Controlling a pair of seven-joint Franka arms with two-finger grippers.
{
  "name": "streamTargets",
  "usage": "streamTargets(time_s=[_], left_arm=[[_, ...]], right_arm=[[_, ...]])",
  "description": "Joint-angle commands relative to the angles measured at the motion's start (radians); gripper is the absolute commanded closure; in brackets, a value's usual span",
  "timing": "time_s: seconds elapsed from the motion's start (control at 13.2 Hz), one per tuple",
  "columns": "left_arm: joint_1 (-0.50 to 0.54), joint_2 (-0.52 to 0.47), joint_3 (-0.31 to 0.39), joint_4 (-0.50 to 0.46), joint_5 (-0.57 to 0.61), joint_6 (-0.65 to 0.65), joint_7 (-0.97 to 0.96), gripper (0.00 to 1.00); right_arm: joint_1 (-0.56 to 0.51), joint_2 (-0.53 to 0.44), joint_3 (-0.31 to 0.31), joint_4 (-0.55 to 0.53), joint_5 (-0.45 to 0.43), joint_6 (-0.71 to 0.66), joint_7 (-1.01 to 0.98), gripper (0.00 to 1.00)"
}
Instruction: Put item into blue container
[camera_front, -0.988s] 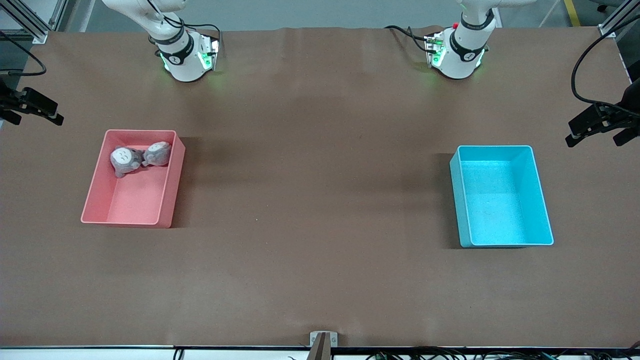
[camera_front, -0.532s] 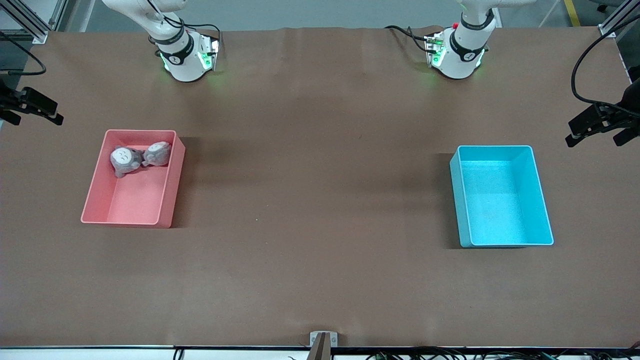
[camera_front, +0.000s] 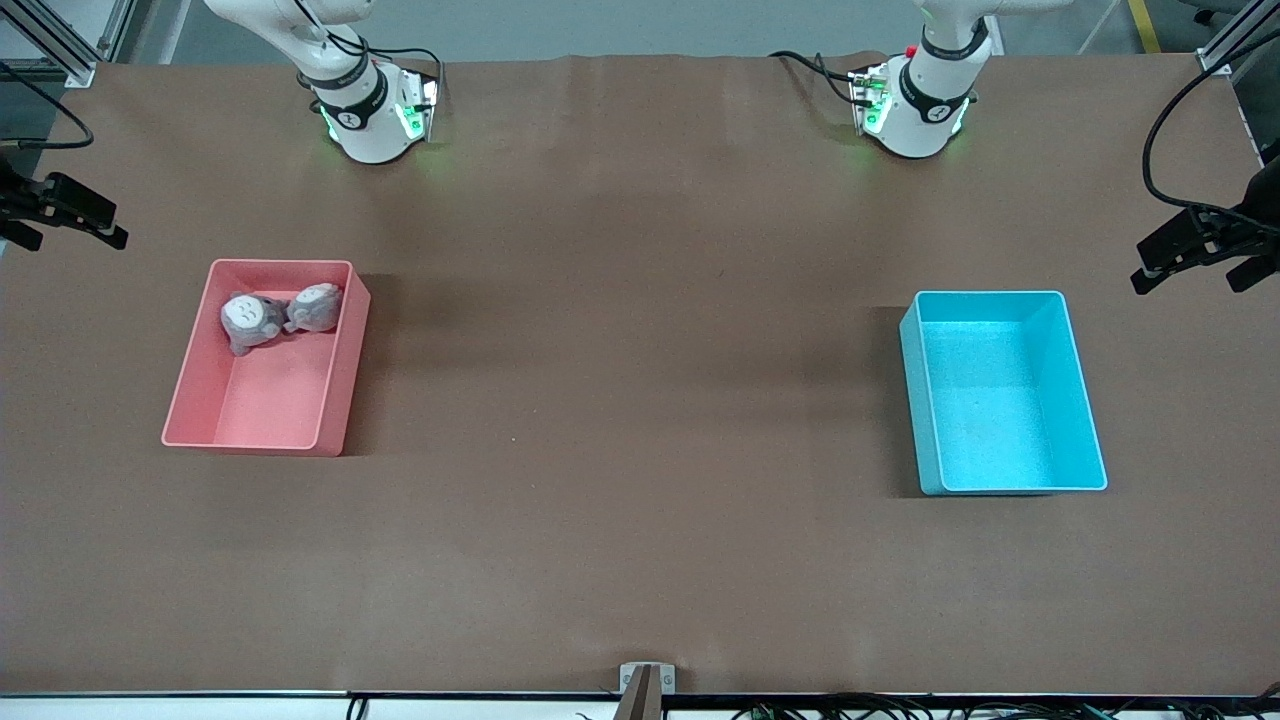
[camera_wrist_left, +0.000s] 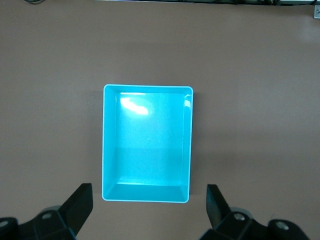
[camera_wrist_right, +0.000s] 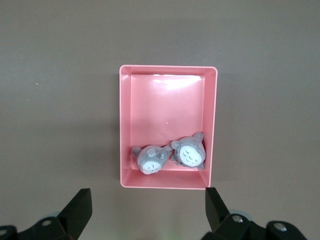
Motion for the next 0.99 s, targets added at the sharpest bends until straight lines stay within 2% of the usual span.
streamTargets(time_s=[0.0, 0.91], left_arm=[[0.0, 0.002, -0.003, 0.021, 0.008, -0.021, 0.004, 0.0], [0.001, 0.003, -0.003, 0.021, 0.008, -0.021, 0.002, 0.0]], right_arm=[[-0.012, -0.003, 0.006, 0.007, -0.001, -0.013, -0.022, 0.0], [-0.008, -0.003, 0.007, -0.002, 0.002, -0.012, 0.0, 0.0]])
